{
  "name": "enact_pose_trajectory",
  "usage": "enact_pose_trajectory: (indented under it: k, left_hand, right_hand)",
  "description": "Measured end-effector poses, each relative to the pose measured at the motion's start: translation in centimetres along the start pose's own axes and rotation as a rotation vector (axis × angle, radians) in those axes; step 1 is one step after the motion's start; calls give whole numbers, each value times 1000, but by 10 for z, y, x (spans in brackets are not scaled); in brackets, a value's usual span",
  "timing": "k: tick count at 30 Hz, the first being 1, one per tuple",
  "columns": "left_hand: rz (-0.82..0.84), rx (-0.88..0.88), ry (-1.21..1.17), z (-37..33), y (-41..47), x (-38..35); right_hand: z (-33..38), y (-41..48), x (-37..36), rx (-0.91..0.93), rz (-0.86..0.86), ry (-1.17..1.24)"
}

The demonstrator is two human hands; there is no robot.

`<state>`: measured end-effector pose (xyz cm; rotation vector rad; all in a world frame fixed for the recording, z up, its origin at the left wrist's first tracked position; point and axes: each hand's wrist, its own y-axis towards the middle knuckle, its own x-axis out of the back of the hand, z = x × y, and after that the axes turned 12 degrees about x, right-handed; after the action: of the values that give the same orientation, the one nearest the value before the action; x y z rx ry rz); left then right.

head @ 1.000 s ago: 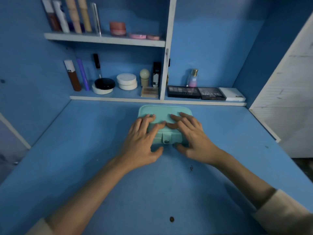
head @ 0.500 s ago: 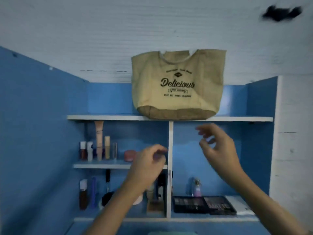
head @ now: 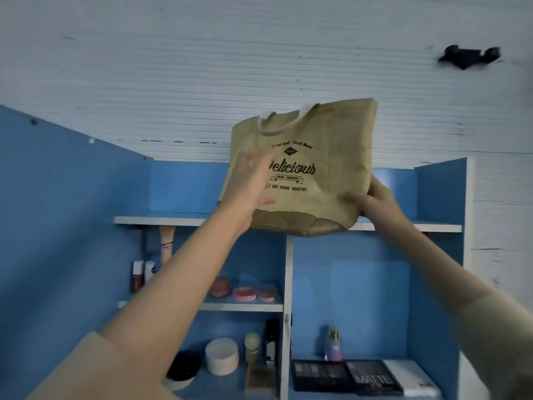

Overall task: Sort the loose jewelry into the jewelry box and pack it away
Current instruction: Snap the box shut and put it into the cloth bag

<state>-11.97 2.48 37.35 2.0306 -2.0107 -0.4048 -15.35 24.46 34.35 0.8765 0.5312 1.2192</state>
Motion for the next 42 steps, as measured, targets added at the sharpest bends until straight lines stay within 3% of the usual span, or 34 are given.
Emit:
enact_pose_trajectory:
  k: [5,10,13,16,19,23,25,30,35,39,40,42]
  left_hand:
    - [19,13,-262,-44,-43,29]
    - [15,11,58,-14,-85,47]
    - [-210,-127,288,18,-101,58]
    - [-345,-272,696,44,-114,73]
    - [-265,-206,914,62,-112,82]
    - [-30,-85,1228,94,-96,82]
    - [54,-95,1321,109,-92,76]
    - [124,-192,1396,133,-95,53]
    - [208,-258,1259,141,-97,35]
    - [255,-205,1181,145,-104,21]
    - [260,-179,1184,145,-106,19]
    - [270,-150,1203,143,-108,15]
  right_hand:
    - [22,-79,-17,396,126,-178]
    - [1,-169,-42,535,305,-441]
    - [-11,-217,-62,401,617,-472]
    - [-24,-258,-77,257,905,-450]
    - [-48,-274,-83,361,1060,-598]
    - [-88,-280,-80,-31,1332,-737]
    - [-96,-279,-77,-125,1390,-738]
    - [-96,-290,-60,-185,1274,-902]
    - [-88,-304,-16,-366,1165,-1125]
    - [-65,-289,13,-581,1122,-996]
    - [-52,-279,14,-513,985,-911]
    - [-26,-256,6,-188,508,-615]
